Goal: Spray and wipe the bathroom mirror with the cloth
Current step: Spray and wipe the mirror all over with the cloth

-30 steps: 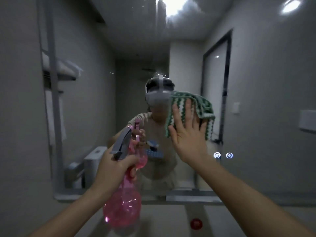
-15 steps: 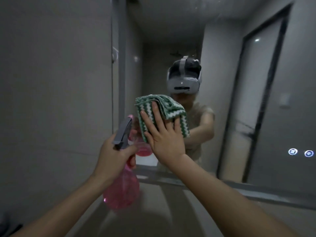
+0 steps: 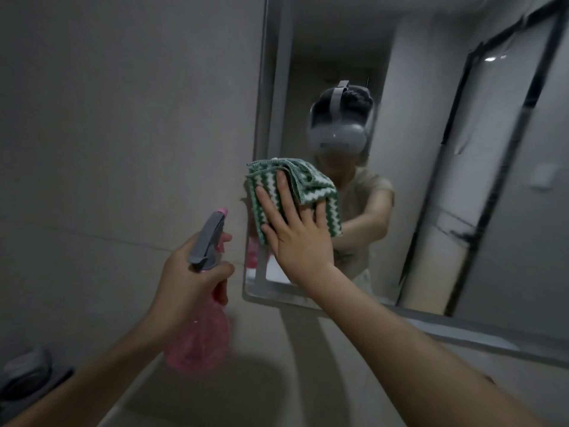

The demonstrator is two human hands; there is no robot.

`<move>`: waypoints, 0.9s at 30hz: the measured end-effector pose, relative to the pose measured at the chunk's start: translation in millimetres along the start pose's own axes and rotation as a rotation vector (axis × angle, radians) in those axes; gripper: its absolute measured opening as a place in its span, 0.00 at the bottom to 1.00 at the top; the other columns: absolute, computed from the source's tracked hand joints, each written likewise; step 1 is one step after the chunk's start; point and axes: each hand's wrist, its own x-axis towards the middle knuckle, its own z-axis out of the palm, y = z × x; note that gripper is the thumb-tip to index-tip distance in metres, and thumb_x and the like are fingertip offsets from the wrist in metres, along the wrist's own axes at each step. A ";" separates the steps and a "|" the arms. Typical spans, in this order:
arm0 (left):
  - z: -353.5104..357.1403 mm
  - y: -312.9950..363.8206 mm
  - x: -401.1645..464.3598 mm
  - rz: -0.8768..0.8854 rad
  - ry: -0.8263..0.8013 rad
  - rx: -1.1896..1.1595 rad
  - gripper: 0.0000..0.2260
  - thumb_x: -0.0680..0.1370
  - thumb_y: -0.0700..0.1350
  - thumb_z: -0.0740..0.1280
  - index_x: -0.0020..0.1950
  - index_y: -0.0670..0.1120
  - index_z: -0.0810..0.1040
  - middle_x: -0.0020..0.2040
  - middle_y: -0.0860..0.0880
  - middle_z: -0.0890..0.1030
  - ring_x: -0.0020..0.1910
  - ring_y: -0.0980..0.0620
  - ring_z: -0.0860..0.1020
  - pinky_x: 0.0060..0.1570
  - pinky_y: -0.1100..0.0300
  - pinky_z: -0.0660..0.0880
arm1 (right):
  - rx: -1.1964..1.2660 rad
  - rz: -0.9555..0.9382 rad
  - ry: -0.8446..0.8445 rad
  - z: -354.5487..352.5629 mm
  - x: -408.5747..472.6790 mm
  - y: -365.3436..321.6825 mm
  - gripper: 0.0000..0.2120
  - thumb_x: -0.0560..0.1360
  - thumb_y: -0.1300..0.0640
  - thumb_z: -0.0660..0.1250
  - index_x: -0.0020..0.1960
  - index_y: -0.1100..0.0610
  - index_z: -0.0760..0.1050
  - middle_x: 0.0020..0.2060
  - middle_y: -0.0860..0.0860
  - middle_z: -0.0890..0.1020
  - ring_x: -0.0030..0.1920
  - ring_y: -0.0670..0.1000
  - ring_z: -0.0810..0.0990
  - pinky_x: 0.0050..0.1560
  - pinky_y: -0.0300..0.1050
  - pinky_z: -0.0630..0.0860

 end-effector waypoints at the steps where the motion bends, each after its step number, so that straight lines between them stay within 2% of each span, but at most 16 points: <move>1: 0.6 -0.4 -1.8 -0.003 0.003 0.003 0.17 0.60 0.38 0.63 0.48 0.45 0.77 0.21 0.44 0.74 0.19 0.48 0.71 0.21 0.61 0.70 | 0.001 -0.022 -0.009 -0.7 -1.2 3.4 0.27 0.78 0.45 0.48 0.76 0.47 0.57 0.76 0.53 0.60 0.52 0.57 0.78 0.61 0.56 0.59; 4: 8.0 2.2 -11.0 -0.006 0.004 0.015 0.15 0.60 0.38 0.63 0.46 0.41 0.77 0.21 0.43 0.74 0.20 0.47 0.72 0.21 0.63 0.70 | -0.006 -0.124 -0.015 -3.2 -5.4 22.5 0.26 0.79 0.45 0.46 0.77 0.45 0.56 0.76 0.51 0.59 0.63 0.55 0.67 0.65 0.55 0.56; 6: 18.0 3.6 -20.4 -0.010 0.000 0.010 0.16 0.60 0.38 0.64 0.46 0.41 0.77 0.22 0.42 0.74 0.20 0.46 0.72 0.21 0.61 0.70 | -0.010 -0.167 -0.009 -6.1 -14.0 39.8 0.26 0.79 0.46 0.47 0.77 0.45 0.56 0.76 0.49 0.59 0.65 0.55 0.62 0.66 0.55 0.55; 10: 52.1 3.7 -44.7 -0.043 -0.038 0.014 0.07 0.61 0.37 0.66 0.38 0.38 0.75 0.21 0.42 0.74 0.21 0.46 0.72 0.22 0.61 0.71 | 0.001 -0.117 -0.014 -9.8 -53.4 81.8 0.25 0.80 0.45 0.51 0.76 0.44 0.58 0.76 0.49 0.60 0.64 0.56 0.68 0.66 0.55 0.58; 12: 73.0 4.9 -56.9 -0.061 -0.071 0.007 0.04 0.64 0.35 0.68 0.37 0.37 0.74 0.22 0.42 0.74 0.21 0.46 0.72 0.22 0.59 0.71 | -0.005 -0.074 -0.017 -11.1 -79.5 106.0 0.24 0.80 0.44 0.53 0.76 0.43 0.60 0.75 0.50 0.61 0.62 0.56 0.71 0.65 0.55 0.61; 17: 123.9 14.2 -80.3 -0.078 -0.139 0.002 0.08 0.66 0.31 0.67 0.40 0.43 0.74 0.22 0.46 0.73 0.21 0.49 0.71 0.23 0.54 0.72 | 0.024 0.028 -0.037 -16.2 -144.7 159.1 0.24 0.81 0.43 0.55 0.76 0.43 0.58 0.76 0.50 0.58 0.57 0.59 0.76 0.64 0.57 0.64; 22: 158.9 16.8 -90.1 -0.121 -0.190 -0.008 0.09 0.70 0.26 0.64 0.47 0.36 0.73 0.27 0.40 0.70 0.22 0.49 0.70 0.24 0.53 0.72 | 0.030 0.092 -0.071 -17.8 -197.9 200.9 0.24 0.81 0.42 0.55 0.76 0.42 0.56 0.77 0.50 0.56 0.59 0.59 0.76 0.65 0.57 0.62; 25: 172.1 13.9 -92.7 -0.134 -0.213 -0.012 0.11 0.71 0.26 0.64 0.49 0.38 0.74 0.26 0.43 0.70 0.22 0.49 0.70 0.24 0.54 0.73 | 0.026 0.093 -0.076 -16.8 -217.6 217.2 0.25 0.82 0.43 0.54 0.77 0.43 0.55 0.77 0.49 0.52 0.60 0.59 0.75 0.65 0.57 0.62; 27: 181.0 11.5 -93.3 -0.152 -0.232 -0.021 0.09 0.71 0.26 0.64 0.46 0.37 0.73 0.24 0.44 0.71 0.21 0.49 0.70 0.24 0.54 0.72 | 0.029 0.112 -0.078 -16.0 -222.2 219.3 0.25 0.82 0.43 0.53 0.77 0.43 0.54 0.78 0.49 0.50 0.59 0.59 0.74 0.65 0.57 0.62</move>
